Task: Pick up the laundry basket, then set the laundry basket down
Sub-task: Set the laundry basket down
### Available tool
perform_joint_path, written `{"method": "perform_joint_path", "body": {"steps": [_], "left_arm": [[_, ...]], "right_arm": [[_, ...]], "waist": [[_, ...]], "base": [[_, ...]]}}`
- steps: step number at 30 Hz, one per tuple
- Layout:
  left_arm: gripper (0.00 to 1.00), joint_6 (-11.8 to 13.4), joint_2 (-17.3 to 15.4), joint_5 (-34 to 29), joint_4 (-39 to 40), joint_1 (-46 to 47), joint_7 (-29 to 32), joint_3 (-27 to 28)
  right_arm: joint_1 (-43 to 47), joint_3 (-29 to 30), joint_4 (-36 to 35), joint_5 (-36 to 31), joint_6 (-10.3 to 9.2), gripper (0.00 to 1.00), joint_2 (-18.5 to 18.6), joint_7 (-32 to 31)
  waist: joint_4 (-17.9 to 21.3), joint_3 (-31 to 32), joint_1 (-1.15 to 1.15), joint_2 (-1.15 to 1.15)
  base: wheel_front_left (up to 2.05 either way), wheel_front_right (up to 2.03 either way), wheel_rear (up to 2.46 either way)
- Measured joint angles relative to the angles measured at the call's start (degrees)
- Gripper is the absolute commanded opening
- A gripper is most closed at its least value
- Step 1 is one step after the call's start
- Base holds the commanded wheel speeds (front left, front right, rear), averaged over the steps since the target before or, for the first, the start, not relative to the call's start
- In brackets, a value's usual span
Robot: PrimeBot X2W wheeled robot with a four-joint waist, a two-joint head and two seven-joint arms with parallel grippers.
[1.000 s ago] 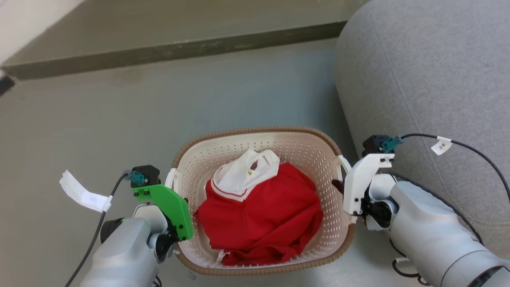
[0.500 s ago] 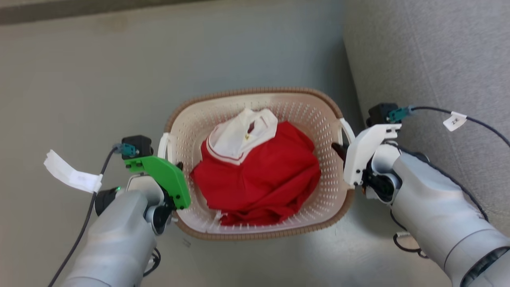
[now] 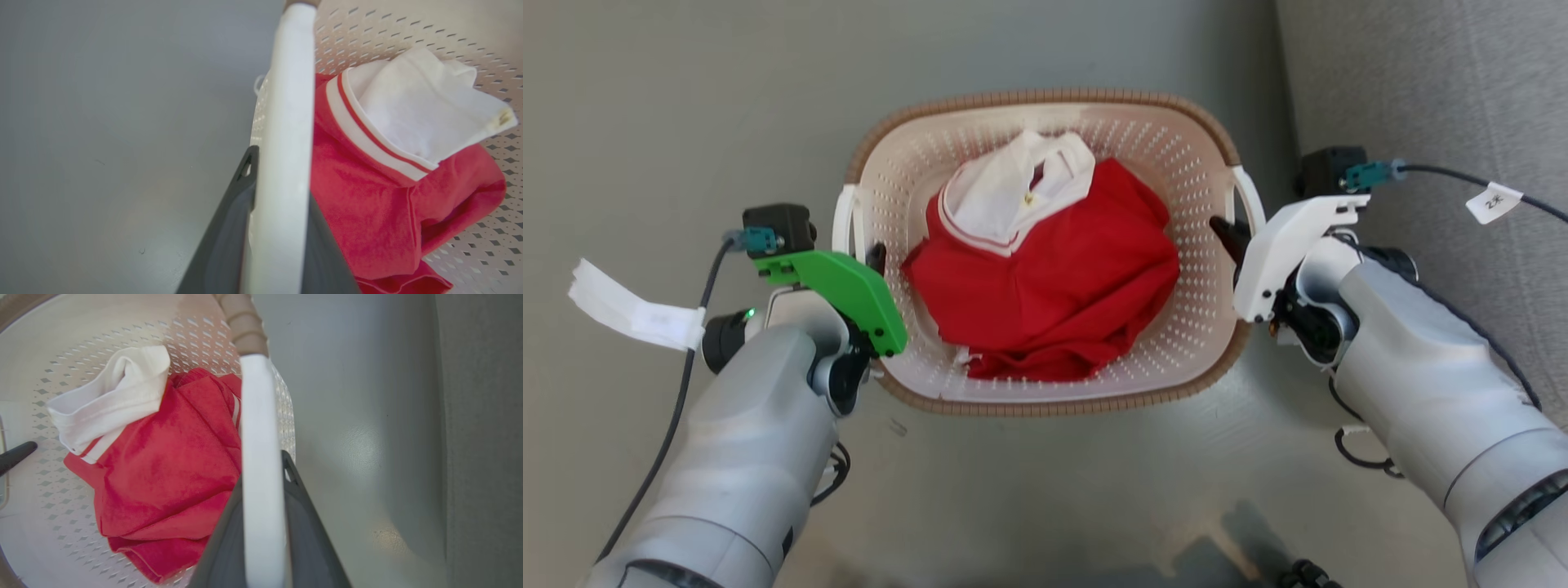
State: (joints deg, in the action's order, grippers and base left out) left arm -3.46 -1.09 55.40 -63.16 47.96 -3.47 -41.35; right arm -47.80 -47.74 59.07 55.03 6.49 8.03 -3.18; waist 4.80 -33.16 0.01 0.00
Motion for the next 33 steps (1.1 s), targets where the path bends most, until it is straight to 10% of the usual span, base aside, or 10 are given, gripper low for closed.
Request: {"method": "perform_joint_path", "body": {"steps": [33], "left_arm": [[0.0, -0.14, 0.04, 0.8, -0.8, 8.61, -5.91, -0.23]], "right_arm": [[-8.43, -0.69, 0.56, -0.09, 0.07, 0.0, 0.76, 8.46]], "waist": [[-1.7, -17.88, 0.0, 0.0]], "base": [[0.0, 0.0, 0.0]]}}
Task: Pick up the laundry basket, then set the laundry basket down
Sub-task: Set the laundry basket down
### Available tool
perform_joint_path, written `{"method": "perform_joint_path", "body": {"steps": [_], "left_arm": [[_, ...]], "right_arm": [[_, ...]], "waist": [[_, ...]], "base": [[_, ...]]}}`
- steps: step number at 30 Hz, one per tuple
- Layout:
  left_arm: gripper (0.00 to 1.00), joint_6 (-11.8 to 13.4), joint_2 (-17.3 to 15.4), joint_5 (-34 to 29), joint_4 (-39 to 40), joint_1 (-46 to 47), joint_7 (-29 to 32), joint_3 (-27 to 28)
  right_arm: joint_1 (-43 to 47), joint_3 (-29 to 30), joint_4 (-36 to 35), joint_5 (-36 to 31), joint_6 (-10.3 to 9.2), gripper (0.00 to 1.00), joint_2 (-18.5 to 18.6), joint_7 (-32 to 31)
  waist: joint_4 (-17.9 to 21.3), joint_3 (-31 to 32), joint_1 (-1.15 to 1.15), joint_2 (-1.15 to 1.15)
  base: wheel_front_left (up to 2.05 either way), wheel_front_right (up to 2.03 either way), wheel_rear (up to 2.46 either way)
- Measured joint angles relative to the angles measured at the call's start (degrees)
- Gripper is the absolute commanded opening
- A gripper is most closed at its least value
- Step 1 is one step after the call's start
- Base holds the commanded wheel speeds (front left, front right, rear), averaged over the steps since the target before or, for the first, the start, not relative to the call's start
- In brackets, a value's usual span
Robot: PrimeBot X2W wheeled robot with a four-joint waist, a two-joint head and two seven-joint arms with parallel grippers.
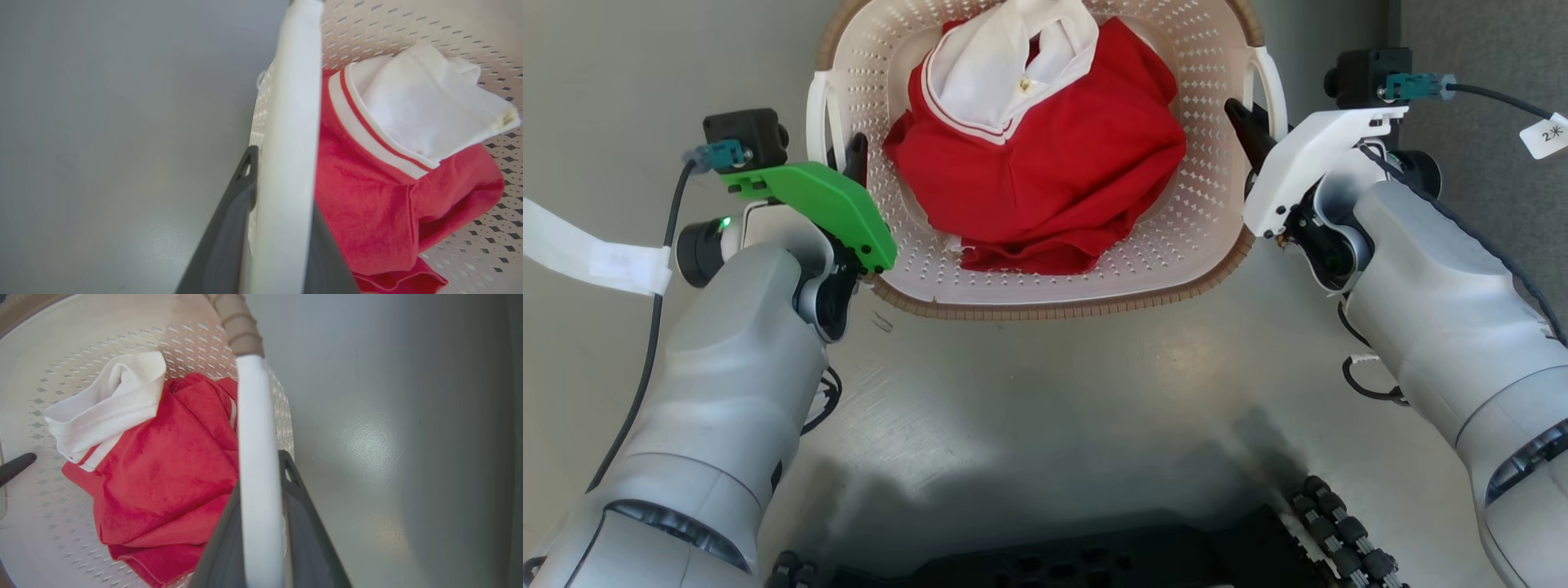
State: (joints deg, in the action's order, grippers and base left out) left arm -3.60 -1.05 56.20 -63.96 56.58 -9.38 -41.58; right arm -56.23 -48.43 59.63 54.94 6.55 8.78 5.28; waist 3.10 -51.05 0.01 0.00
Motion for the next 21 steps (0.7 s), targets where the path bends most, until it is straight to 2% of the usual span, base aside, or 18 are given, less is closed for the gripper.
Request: {"method": "perform_joint_path", "body": {"steps": [15, 16, 17, 18, 19, 21], "left_arm": [[0.0, -0.94, -0.01, -0.25, -1.49, 1.15, -1.27, -1.67], [0.0, -1.01, -0.01, -0.25, -1.6, 1.15, -1.27, -1.83], [0.32, -1.04, -0.01, -0.25, -1.75, 1.15, -1.26, -1.93], [1.0, -1.19, -0.04, -0.16, -1.9, 1.15, -1.21, -1.91], [1.0, -1.21, -0.12, -0.07, -2.04, 1.16, -0.83, -1.93], [1.0, -1.43, -0.12, -0.07, -2.11, 1.19, -0.77, -2.0]], "right_arm": [[-1.01, -0.35, 2.25, 0.38, 0.24, 0.0, -1.25, 2.0], [-1.02, -0.36, 2.36, 0.57, 0.24, 0.24, -1.31, 2.08], [-1.04, -0.35, 2.41, 0.68, 0.51, 0.34, -1.36, 2.38], [-1.1, -0.34, 2.48, 0.77, 0.52, 0.46, -1.38, 2.58], [-1.16, -0.29, 2.7, 0.98, 0.52, 1.0, -1.4, 2.59], [-1.25, -0.21, 3.33, 1.23, 0.52, 1.0, -1.54, 2.8]], "waist": [[0.34, -1.8, 0.0, 0.0], [0.37, -1.84, 0.0, 0.0], [0.41, -1.86, 0.0, 0.0], [0.45, -1.88, 0.0, 0.0], [0.5, -1.89, 0.0, 0.0], [0.6, -1.87, 0.0, 0.0]], "base": [[0.0, 0.0, 0.0], [0.0, 0.0, 0.0], [0.0, 0.0, 0.0], [0.0, 0.0, 0.0], [0.0, 0.0, 0.0], [0.0, 0.0, 0.0]]}}
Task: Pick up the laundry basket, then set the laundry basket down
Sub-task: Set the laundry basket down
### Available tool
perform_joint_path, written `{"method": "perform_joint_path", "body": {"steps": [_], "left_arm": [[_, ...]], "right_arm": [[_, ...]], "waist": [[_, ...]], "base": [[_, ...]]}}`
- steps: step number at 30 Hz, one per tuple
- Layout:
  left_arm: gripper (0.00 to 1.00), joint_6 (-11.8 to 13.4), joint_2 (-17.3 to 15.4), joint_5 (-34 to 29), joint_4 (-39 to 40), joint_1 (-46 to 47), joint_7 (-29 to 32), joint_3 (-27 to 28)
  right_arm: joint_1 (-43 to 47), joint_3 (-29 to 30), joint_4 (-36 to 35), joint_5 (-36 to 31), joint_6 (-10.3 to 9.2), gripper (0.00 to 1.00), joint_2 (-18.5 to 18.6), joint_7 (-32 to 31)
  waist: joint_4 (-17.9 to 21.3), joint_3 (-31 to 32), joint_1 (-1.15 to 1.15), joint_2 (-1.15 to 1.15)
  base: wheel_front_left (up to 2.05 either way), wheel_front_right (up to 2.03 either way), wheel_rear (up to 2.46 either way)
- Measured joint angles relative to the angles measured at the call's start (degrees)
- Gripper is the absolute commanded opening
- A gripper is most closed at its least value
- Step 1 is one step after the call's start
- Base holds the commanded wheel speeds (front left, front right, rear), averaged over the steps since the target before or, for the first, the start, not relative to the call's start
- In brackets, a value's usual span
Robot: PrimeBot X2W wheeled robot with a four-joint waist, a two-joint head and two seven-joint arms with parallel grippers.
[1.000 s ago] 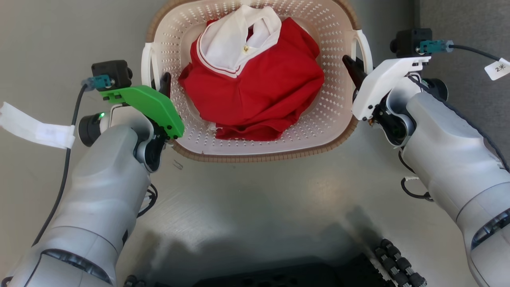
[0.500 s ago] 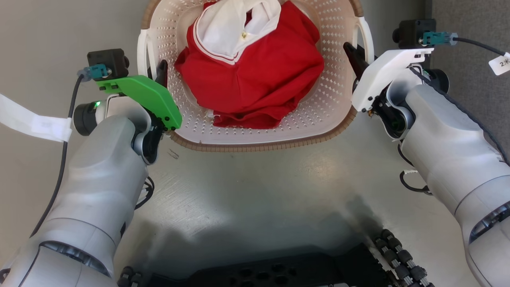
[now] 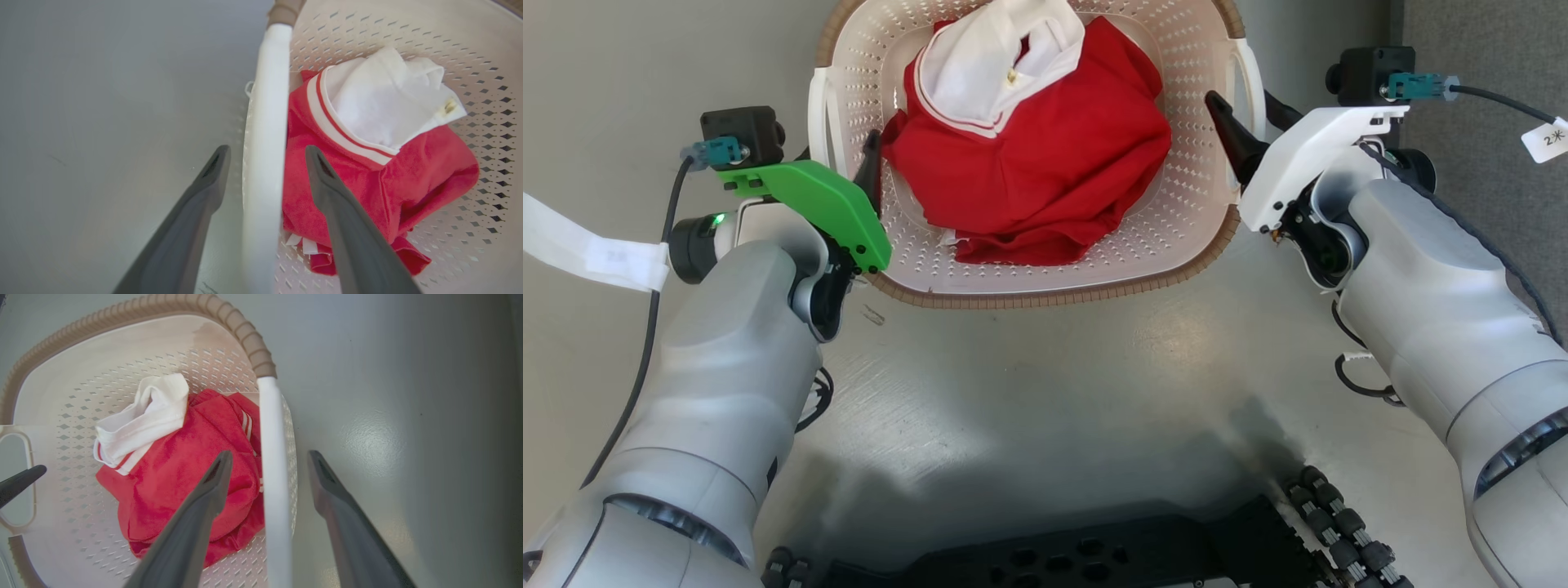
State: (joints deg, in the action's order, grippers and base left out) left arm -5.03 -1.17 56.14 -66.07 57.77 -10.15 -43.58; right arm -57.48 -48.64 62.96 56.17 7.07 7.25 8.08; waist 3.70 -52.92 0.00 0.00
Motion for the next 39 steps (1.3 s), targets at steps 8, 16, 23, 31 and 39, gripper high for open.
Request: {"method": "perform_joint_path", "body": {"steps": [8, 16, 23, 31, 39], "left_arm": [[1.0, -0.07, 0.0, 0.01, -0.48, 0.1, -0.07, -0.74], [1.0, -0.51, -0.01, 0.0, -2.01, 0.08, -0.58, -1.1], [1.0, -0.93, 0.01, -1.8, -3.41, -0.52, -1.14, -4.04], [1.0, -1.09, -0.02, -1.79, -3.75, -2.89, -2.03, -4.15], [1.0, -1.55, -0.02, -1.77, -3.97, -6.06, -3.09, -4.24]], "right_arm": [[-0.36, 0.01, 1.12, 0.48, 0.04, 1.0, -0.2, 0.32], [-0.5, -0.46, 2.03, 0.88, 0.05, 1.0, -0.88, 0.97], [1.05, -1.71, 3.31, 0.89, 0.05, 1.0, -1.37, 0.97], [2.92, -1.87, 3.5, 1.4, 0.05, 1.0, -1.75, 1.54], [6.56, -2.52, 3.71, 1.87, 0.05, 1.0, -1.76, 3.16]], "waist": [[0.09, 0.45, 0.0, 0.0], [0.24, 2.04, 0.0, 0.0], [0.49, 4.84, 0.0, 0.0], [0.82, 8.73, 0.0, 0.0], [0.99, 14.25, 0.0, 0.0]], "base": [[0.0, 0.0, 0.0], [0.0, 0.0, 0.0], [0.0, 0.0, 0.0], [0.0, 0.0, 0.0], [0.0, 0.0, 0.0]]}}
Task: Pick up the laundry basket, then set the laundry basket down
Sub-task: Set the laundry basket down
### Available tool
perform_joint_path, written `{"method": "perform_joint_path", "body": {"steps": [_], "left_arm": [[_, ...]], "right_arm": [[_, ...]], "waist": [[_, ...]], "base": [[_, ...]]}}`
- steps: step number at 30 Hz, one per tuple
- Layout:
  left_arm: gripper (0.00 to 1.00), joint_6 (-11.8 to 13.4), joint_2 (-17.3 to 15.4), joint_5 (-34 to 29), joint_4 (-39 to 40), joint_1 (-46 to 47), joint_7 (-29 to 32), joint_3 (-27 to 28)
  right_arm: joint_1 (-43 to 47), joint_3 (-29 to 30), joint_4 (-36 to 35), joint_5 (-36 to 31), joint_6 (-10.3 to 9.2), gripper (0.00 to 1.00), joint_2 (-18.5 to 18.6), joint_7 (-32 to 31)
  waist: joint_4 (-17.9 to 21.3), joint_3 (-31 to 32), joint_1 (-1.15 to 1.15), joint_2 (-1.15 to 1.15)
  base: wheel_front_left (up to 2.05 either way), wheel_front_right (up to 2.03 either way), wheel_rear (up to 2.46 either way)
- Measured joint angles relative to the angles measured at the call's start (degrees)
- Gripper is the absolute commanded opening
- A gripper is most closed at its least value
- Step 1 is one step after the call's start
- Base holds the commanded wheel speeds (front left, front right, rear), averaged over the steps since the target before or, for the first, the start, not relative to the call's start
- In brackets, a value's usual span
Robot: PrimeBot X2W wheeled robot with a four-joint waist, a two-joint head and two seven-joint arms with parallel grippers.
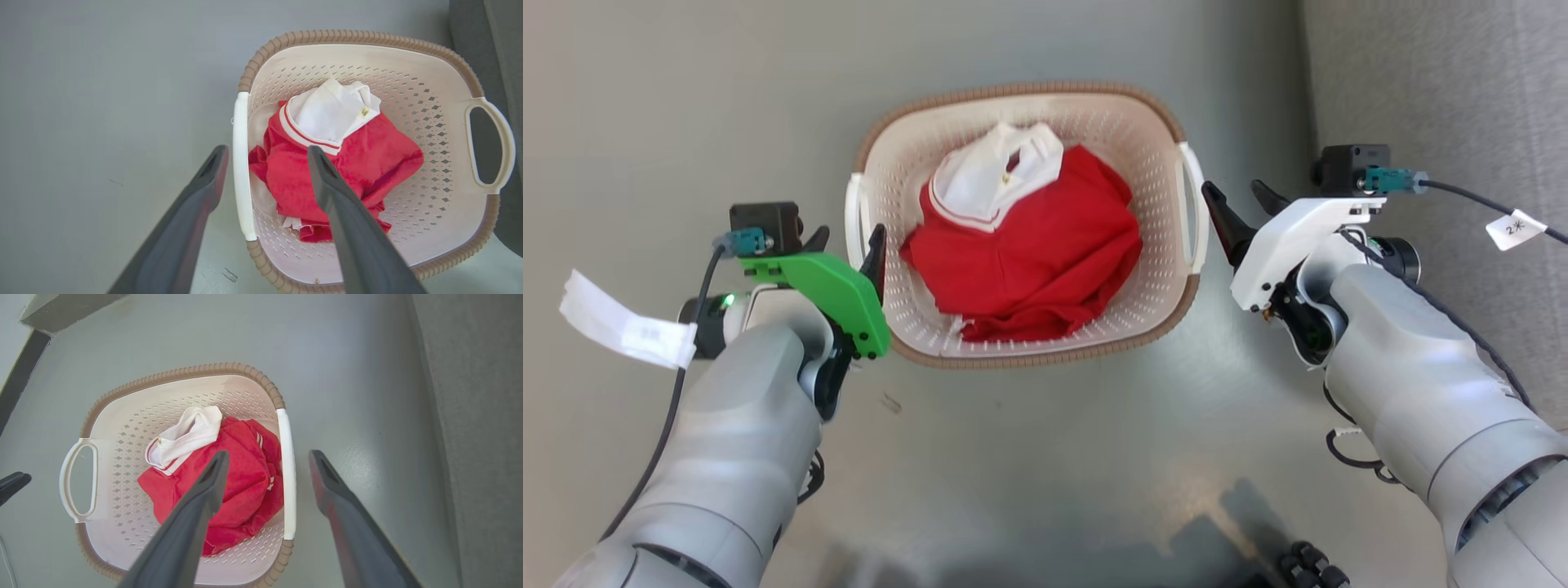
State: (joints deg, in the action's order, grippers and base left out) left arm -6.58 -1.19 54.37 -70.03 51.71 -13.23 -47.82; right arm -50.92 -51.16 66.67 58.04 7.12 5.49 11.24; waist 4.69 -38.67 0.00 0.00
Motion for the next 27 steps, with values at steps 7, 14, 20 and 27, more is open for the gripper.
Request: {"method": "perform_joint_path", "body": {"steps": [7, 14, 20, 27], "left_arm": [[1.0, -0.05, -0.02, 0.37, -0.08, -2.31, -0.53, 0.3], [1.0, -0.25, -0.1, 1.35, 0.36, -5.08, -1.01, 1.88], [1.0, -0.31, -0.26, 1.46, 3.04, -6.53, -1.01, 3.31], [1.0, -0.32, -2.53, 0.1, 7.97, -7.23, -1.02, 5.89]], "right_arm": [[2.13, -1.27, -1.75, -0.02, 0.0, 1.0, 0.01, 1.47], [4.7, -1.71, -3.37, -0.1, 0.0, 1.0, 0.52, 2.42], [6.93, -1.74, -4.58, -0.69, 0.0, 1.0, 2.49, 2.92], [8.4, 2.45, -7.76, -1.45, 0.0, 1.0, 5.21, 2.92]], "waist": [[0.22, 5.38, 0.0, 0.0], [0.56, 10.97, 0.0, 0.0], [0.65, 15.7, 0.0, 0.0], [0.24, 20.66, 0.0, 0.0]], "base": [[0.0, 0.0, 0.0], [0.0, 0.0, 0.0], [0.0, 0.0, 0.0], [0.0, 0.0, 0.0]]}}
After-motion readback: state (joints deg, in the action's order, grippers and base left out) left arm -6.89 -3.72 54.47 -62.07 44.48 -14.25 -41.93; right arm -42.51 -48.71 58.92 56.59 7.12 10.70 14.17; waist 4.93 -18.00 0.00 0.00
